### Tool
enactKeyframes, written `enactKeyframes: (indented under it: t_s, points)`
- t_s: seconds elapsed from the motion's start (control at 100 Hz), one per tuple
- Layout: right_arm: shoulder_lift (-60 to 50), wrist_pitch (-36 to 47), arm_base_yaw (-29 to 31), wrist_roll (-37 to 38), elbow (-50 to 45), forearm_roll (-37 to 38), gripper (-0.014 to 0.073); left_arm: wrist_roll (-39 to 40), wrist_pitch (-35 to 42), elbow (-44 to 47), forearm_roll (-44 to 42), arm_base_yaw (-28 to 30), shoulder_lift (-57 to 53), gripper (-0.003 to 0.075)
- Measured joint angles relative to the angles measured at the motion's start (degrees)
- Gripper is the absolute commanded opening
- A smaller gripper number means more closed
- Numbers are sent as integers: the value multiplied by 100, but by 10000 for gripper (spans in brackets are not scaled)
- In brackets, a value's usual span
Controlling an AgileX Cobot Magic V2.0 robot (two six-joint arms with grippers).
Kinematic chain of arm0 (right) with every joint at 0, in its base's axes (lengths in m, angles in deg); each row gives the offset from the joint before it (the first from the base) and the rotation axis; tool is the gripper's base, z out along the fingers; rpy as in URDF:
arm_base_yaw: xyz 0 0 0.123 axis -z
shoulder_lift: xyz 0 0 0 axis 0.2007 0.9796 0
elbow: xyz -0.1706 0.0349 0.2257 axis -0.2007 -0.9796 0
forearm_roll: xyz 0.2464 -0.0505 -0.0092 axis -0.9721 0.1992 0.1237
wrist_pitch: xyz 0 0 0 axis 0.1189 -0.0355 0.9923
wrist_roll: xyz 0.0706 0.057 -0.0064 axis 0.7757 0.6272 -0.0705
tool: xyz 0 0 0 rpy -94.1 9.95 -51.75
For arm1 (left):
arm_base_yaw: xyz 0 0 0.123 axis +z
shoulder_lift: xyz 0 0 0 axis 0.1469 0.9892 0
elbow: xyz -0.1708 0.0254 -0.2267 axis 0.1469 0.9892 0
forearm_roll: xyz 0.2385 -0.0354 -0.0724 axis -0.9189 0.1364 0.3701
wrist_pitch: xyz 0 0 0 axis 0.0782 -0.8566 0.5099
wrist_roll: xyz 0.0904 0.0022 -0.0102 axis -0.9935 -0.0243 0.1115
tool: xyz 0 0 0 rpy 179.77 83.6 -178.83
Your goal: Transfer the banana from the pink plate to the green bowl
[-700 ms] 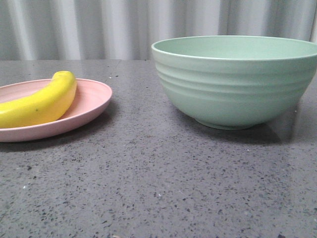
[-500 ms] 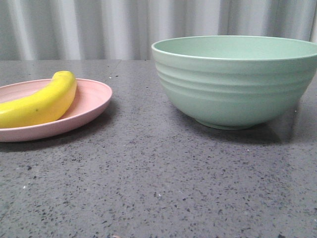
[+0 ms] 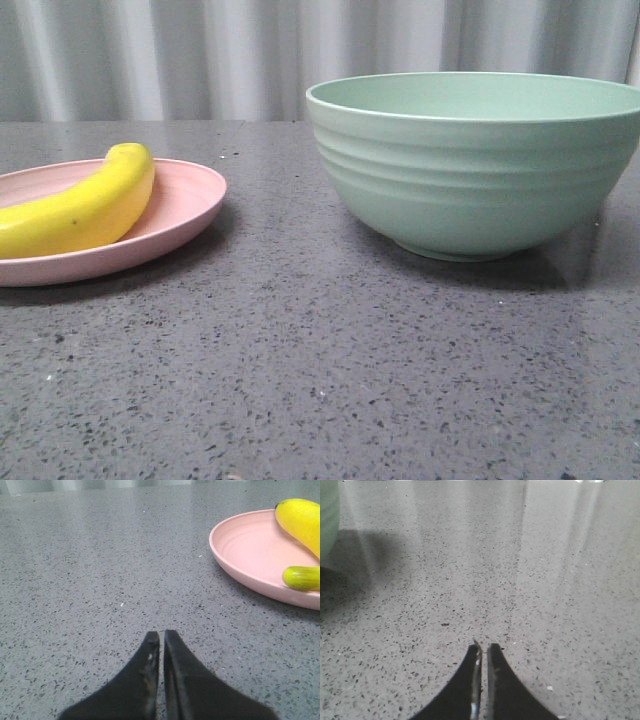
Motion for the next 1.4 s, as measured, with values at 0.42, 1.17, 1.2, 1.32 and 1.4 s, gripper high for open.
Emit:
enactKeyframes:
  t_s: [0.42, 1.17, 1.2, 1.32, 1.4]
  points:
    - [0, 0, 0, 0, 0, 0, -64, 0, 308, -1, 0, 0, 0, -20]
    - [0, 615, 0, 0, 0, 4, -64, 0, 613, -1, -26, 0, 0, -20]
    - [0, 615, 0, 0, 0, 17, -64, 0, 613, -1, -26, 0, 0, -20]
    - [0, 615, 0, 0, 0, 126, -64, 0, 613, -1, -26, 0, 0, -20]
    - [0, 689, 0, 0, 0, 163, -64, 0, 613, -1, -26, 0, 0, -20]
